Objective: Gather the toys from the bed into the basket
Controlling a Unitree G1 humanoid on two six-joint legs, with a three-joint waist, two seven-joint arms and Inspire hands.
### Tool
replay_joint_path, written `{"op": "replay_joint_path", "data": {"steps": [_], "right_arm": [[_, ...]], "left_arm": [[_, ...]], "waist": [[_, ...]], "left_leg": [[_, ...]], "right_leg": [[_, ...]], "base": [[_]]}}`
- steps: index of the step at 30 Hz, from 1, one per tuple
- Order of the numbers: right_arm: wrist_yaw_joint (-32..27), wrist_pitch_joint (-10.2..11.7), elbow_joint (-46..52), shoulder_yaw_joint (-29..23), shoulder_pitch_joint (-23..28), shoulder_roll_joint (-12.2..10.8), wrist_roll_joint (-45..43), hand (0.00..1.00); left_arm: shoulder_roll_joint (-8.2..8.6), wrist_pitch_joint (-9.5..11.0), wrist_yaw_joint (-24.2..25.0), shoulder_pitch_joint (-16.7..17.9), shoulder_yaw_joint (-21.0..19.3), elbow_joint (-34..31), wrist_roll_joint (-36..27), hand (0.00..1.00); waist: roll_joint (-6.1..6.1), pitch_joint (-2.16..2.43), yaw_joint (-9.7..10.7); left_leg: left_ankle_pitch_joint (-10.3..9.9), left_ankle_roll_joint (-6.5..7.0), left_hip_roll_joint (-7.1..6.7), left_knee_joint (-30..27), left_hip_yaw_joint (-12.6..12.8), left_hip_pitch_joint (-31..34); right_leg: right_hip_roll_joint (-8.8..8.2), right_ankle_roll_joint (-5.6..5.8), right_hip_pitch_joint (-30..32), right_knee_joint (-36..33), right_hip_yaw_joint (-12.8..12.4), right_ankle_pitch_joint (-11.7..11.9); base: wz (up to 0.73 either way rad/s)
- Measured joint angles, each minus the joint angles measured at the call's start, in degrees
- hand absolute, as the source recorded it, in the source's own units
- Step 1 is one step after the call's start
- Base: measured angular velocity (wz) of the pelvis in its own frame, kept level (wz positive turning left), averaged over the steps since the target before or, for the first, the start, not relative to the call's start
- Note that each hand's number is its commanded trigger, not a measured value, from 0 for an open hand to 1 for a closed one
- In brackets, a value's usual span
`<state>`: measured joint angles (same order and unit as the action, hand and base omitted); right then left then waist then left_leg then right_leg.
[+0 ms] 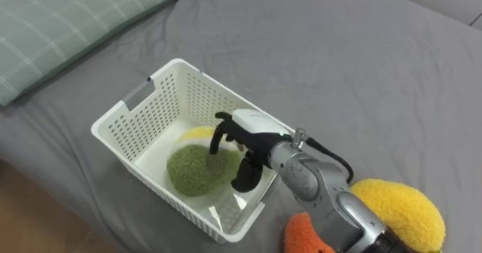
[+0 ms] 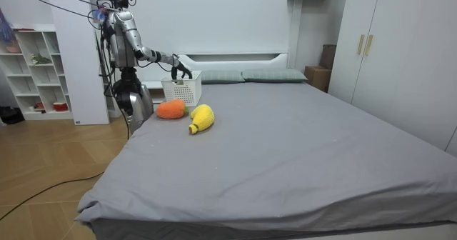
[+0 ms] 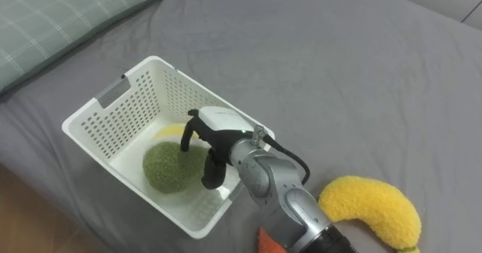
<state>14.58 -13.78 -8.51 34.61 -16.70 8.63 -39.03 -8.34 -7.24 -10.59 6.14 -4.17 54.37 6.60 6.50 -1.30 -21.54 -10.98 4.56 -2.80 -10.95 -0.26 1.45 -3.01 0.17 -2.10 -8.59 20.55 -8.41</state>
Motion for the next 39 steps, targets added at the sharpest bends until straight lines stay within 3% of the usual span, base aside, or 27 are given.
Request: {"op": "replay_joint_path", "data": {"steps": [9,15,22,30,34,39], "right_arm": [[-2.2,0.52,2.61,-3.34,0.01,0.51,0.0,0.0],[-6.22,1.83,3.52,-6.51,0.12,0.86,1.43,0.0],[-8.53,2.96,4.54,-11.69,0.78,1.42,5.52,0.0],[-16.27,6.36,8.68,-20.5,4.19,1.18,10.3,0.0],[-18.86,7.25,9.33,-23.91,6.92,1.6,12.61,0.0],[-19.47,6.74,9.08,-26.39,8.76,2.63,12.67,0.0]], "left_arm": [[-0.01,0.08,-0.23,0.34,-0.06,-0.03,0.44,0.0],[0.0,0.07,-0.31,0.51,-0.1,-0.02,0.35,0.0],[0.8,0.19,-0.28,0.82,-2.56,1.13,0.31,0.0],[1.33,0.59,-0.13,1.7,-5.22,3.38,0.16,0.0],[2.44,0.91,-0.59,4.05,-6.86,3.39,-0.21,0.0],[2.61,0.89,-0.58,4.75,-6.95,3.45,-0.1,0.0]], "waist": [[-0.31,0.19,1.87],[-0.87,0.74,2.51],[-1.41,0.9,2.93],[-2.12,0.59,7.13],[-2.62,1.21,9.2],[-2.6,1.22,10.69]], "left_leg": [[0.03,0.01,0.0,-0.07,-0.07,0.0],[0.05,0.01,0.01,-0.17,0.17,-0.36],[0.08,-0.01,0.23,0.59,1.73,-2.07],[0.15,0.12,0.19,1.12,2.24,-3.61],[0.16,0.16,0.18,1.55,2.86,-4.28],[0.16,0.16,0.24,1.5,3.2,-4.3]], "right_leg": [[0.01,0.0,0.08,0.02,-0.06,0.0],[-0.01,0.0,-0.21,-0.01,-0.42,0.01],[0.01,0.01,-0.97,-0.03,-2.91,0.01],[0.09,0.2,-2.0,-0.06,-3.51,0.13],[0.11,0.29,-2.52,-0.06,-4.0,0.16],[0.15,0.29,-2.44,-0.11,-4.43,0.15]], "base": [[0.0],[-0.01],[-0.1],[-0.04],[-0.07],[-0.04]]}}
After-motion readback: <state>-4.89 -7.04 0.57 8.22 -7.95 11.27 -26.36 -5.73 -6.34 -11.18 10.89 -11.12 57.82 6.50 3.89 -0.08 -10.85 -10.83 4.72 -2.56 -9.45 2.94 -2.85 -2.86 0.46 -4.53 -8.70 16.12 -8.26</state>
